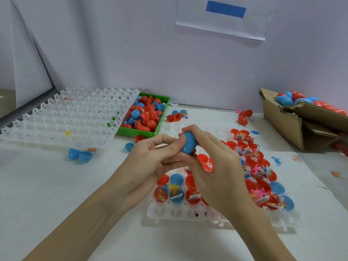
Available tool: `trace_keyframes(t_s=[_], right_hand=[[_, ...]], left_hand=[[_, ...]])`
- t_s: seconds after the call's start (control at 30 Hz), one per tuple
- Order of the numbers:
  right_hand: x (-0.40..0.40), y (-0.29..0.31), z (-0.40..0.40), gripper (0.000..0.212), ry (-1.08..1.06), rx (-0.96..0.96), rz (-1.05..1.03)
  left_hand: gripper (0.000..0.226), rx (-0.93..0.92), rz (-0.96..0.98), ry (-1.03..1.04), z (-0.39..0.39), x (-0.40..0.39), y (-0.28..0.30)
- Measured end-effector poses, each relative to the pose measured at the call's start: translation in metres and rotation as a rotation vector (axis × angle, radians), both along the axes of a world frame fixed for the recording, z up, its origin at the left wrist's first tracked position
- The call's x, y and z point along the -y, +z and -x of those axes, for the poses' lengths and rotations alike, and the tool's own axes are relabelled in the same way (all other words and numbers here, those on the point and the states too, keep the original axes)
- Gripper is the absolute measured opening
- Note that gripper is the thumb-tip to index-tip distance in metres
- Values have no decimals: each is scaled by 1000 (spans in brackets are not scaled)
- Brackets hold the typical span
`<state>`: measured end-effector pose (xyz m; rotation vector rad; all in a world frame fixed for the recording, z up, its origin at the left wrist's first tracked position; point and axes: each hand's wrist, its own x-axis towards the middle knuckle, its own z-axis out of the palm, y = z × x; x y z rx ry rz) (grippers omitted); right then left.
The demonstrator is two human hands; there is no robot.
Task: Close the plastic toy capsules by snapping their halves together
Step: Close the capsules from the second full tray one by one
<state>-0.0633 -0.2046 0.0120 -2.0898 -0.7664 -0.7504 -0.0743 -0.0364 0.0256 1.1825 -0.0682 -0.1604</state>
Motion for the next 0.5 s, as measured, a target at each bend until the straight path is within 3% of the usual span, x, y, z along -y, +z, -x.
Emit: trace_keyframes(t_s=[0.27,0.37,0.5], right_hand=[[-3,3,5,47,-25,32,10],[-5,2,4,46,-39,14,44],[-5,-1,2,52,-63,19,69]], left_hand=[[52,21,37,70,5,8,-1],[44,-22,8,51,1,7,1],[54,-51,-30,-10,0,4,2]])
